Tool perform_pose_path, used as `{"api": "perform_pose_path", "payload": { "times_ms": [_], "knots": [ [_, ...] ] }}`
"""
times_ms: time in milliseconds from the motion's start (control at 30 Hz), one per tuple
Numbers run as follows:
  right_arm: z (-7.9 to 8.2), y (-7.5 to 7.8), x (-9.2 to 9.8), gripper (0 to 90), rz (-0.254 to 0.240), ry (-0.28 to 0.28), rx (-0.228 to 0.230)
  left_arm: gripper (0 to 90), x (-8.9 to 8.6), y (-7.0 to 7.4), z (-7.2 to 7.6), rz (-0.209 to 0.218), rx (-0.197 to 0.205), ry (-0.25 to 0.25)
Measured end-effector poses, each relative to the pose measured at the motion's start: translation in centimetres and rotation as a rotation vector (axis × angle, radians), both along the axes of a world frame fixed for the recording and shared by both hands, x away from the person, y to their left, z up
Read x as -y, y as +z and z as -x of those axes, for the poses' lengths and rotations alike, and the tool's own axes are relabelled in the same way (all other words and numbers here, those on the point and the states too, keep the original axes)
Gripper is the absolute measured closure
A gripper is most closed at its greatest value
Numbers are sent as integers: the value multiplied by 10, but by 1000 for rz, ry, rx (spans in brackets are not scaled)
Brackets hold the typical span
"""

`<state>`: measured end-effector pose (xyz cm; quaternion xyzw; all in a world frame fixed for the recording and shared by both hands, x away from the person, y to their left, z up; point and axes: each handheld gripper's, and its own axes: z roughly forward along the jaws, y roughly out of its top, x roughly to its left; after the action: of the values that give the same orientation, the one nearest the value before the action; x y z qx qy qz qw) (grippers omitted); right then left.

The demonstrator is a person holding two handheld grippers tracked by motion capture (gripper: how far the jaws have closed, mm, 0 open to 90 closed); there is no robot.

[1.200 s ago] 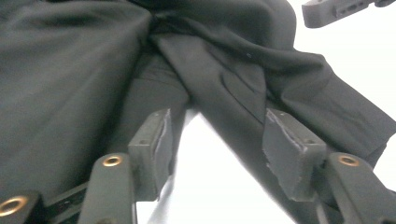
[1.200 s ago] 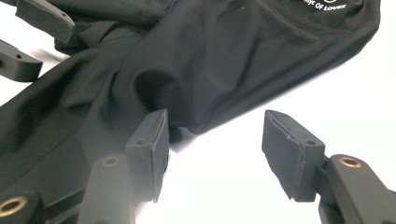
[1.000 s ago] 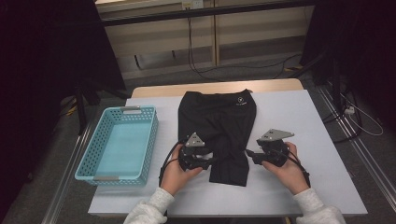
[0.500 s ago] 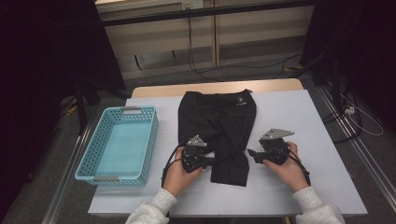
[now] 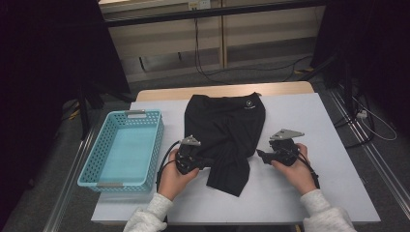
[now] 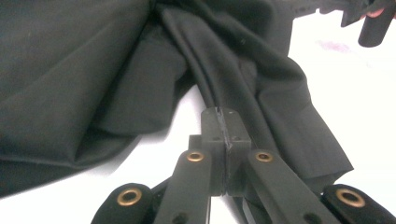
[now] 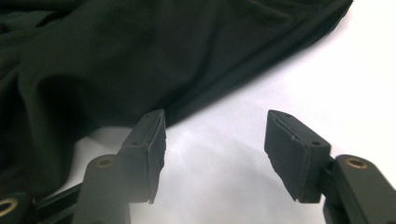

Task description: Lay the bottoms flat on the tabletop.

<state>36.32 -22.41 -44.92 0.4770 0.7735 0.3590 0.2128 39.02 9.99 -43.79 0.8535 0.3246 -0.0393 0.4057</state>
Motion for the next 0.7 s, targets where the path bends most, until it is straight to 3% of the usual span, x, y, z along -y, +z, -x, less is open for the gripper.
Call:
{"api": "perform_pose_path", "payload": {
  "times_ms": [167, 300, 367, 567, 700],
  "knots": [
    [-15, -2, -8, 414, -36, -24, -7, 899, -3, 0, 1, 7, 3, 8],
    [-24, -7, -18, 465, -20, -16, -38, 899, -1, 0, 2, -1, 9, 6],
    [-25, -11, -24, 539, 23, -5, -35, 899, -2, 0, 2, 2, 7, 9],
    [-24, -12, -29, 891, 3, 36, -15, 899, 0, -1, 3, 7, 8, 1],
    [-23, -9, -24, 900, -3, 35, -36, 898, 3, 0, 4, 12, 10, -12]
  ]
}}
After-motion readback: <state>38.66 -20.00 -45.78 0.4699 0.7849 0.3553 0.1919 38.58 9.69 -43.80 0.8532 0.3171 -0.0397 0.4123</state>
